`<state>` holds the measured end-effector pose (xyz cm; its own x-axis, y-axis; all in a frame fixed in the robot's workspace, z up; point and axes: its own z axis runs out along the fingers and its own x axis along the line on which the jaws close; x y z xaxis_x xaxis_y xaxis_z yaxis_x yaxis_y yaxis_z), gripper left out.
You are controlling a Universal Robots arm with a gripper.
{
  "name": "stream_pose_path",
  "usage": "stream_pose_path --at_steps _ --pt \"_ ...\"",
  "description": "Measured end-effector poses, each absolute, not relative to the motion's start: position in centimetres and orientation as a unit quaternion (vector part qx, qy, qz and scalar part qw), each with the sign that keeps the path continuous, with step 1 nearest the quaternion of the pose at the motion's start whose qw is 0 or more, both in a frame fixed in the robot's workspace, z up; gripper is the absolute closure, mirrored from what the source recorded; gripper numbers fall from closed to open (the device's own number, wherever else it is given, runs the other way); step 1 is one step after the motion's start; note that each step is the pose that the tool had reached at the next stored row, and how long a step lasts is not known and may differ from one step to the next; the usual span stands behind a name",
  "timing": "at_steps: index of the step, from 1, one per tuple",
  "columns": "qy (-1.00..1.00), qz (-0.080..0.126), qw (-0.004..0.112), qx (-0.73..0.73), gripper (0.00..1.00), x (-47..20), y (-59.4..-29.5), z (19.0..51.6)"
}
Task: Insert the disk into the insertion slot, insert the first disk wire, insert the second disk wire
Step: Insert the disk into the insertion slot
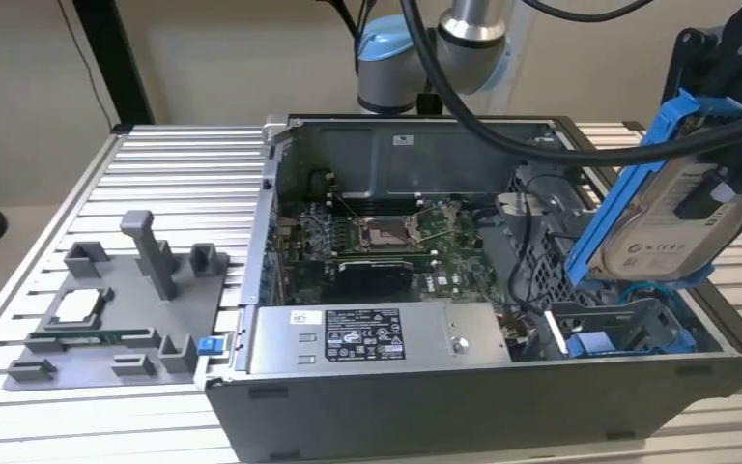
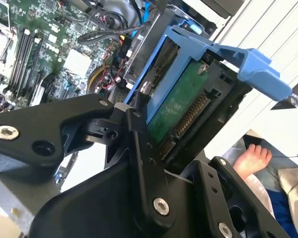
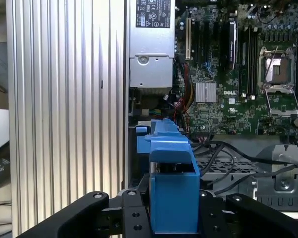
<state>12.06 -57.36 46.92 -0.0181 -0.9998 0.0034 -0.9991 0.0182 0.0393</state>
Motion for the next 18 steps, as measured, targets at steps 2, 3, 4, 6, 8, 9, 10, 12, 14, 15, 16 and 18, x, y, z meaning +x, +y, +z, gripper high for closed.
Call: stream_pose_path --at_steps 2,3,4,6,8,9,10,12,14,15,16,18 --pt "-0.713 -0.013 0.015 0.701 1.00 12.1 -57.4 46.8" --pt "-0.713 -0.013 0.015 0.701 1.00 12.1 -57.4 46.8" --pt "-0.713 -0.013 0.015 0.701 1.00 12.1 -57.4 46.7" --pt "-0.713 -0.013 0.015 0.701 1.00 12.1 -57.4 46.6" --pt "-0.713 -0.013 0.015 0.701 1.00 12.1 -57.4 46.4" --pt "-0.713 -0.013 0.015 0.701 1.00 12.1 -57.4 46.3" --pt "-0.713 -0.013 0.015 0.700 1.00 12.1 -57.4 46.2" --pt "-0.713 -0.013 0.015 0.700 1.00 12.1 -57.4 46.1" --pt "-0.713 -0.013 0.015 0.701 1.00 12.1 -57.4 45.9" --pt "-0.713 -0.013 0.015 0.701 1.00 12.1 -57.4 45.8" --pt "-0.713 -0.013 0.015 0.700 1.00 12.1 -57.4 45.7" --pt "-0.713 -0.013 0.015 0.701 1.00 12.1 -57.4 45.6"
